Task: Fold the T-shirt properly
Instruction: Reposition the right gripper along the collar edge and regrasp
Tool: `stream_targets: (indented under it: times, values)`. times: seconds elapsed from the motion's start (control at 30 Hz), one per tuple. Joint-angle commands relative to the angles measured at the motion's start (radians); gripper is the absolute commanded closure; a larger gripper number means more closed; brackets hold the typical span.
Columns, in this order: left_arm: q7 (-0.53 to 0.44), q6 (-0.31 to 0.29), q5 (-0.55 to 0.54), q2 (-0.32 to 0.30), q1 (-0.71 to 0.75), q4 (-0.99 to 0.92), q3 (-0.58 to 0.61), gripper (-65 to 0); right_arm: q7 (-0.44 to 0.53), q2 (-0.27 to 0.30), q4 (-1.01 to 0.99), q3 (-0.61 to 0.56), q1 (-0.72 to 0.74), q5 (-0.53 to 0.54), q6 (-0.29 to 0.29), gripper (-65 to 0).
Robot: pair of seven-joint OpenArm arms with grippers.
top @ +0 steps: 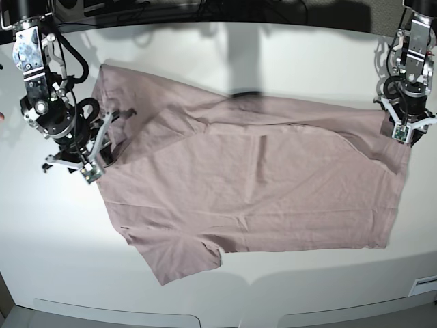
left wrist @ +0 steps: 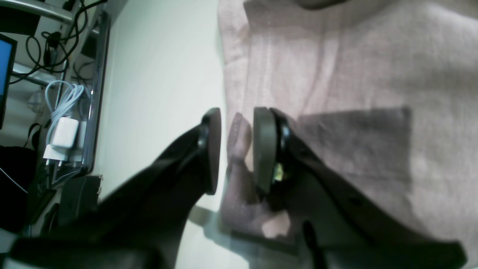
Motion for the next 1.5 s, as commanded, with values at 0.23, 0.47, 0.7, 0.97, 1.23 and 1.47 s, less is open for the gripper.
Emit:
stream_targets:
  times: [0.23,0.47,0.7,0.97,1.23,1.47]
  values:
    - [0.111,0.041,0.075,-0.018,0.047,-0.031,-0.004,-15.0,-0.005,-0.053,-0.029,0.008,0.074,-0.069,-0.153,-18.1]
    - [0.117,0.042,0.075,-0.018,0.071,-0.031,-0.005,-15.0,-0.021,-0.083,-0.023,0.008,0.159,0.254,-0.046,-18.1]
    - [0.135,0.155,0.076,-0.012,0.098,-0.031,-0.005,-15.0,-0.301,-0.091,-0.006,0.010,0.202,0.600,0.283,-18.1]
    - [0.055,0.213,0.075,0.003,0.097,0.002,-0.005,-15.0,-0.225,-0.144,-0.004,0.010,0.057,0.309,0.232,-18.0]
    - [-0.025,0.209,0.075,0.052,0.096,0.045,-0.005,-15.0,-0.173,-0.204,-0.004,0.010,-0.029,0.172,0.134,-18.0]
    - [-0.023,0.198,0.074,0.026,0.073,0.102,-0.005,-15.0,-0.167,-0.240,-0.004,0.010,-0.039,0.140,0.060,-18.0]
